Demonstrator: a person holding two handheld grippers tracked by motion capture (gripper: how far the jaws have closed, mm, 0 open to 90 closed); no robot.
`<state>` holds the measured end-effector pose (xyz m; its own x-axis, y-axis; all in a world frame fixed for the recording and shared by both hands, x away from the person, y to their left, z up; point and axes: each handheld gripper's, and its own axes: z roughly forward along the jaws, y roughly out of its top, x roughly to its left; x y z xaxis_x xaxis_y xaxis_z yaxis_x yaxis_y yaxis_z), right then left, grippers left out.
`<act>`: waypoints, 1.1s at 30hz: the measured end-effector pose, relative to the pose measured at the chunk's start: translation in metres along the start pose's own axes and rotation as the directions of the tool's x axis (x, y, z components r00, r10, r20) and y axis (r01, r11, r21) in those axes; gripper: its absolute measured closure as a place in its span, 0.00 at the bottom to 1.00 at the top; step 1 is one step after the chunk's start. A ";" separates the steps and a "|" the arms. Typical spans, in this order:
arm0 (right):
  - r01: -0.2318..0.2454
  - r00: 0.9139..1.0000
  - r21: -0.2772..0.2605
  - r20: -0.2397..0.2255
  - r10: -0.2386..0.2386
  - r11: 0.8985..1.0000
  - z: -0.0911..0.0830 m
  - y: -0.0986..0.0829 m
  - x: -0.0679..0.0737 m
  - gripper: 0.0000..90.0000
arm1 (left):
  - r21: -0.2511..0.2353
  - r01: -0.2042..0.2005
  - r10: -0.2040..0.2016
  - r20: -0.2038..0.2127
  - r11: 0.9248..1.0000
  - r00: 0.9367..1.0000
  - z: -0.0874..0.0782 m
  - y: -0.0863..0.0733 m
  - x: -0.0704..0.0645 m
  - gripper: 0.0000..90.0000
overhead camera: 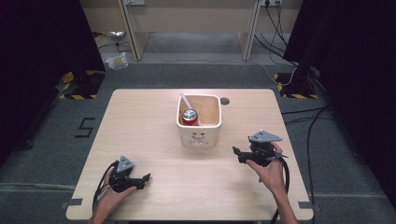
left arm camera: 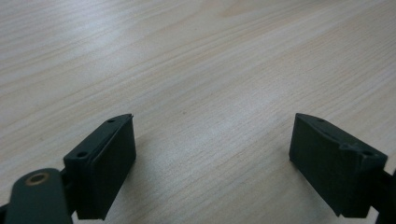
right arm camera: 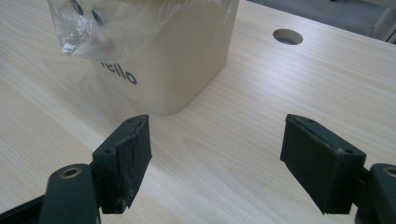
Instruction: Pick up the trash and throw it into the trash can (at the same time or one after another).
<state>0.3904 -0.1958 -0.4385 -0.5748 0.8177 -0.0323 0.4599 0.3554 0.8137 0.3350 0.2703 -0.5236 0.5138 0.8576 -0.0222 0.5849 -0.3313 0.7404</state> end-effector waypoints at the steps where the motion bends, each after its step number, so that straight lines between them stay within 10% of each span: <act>1: -0.001 1.000 0.002 -0.001 0.001 1.000 0.000 0.000 0.001 0.27 | 0.000 0.000 0.000 0.001 1.000 1.000 0.000 0.000 0.000 0.15; 33: -0.040 0.999 0.066 -0.002 0.040 0.997 0.000 -0.038 -0.001 0.27 | 0.000 0.000 0.000 0.001 1.000 1.000 0.000 0.000 0.000 0.15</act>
<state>0.3729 -0.2099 -0.4693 -0.5572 0.8303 0.0015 0.5262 0.3517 0.7742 0.3350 0.2703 -0.5236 0.5143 0.8573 -0.0223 0.5845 -0.3314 0.7406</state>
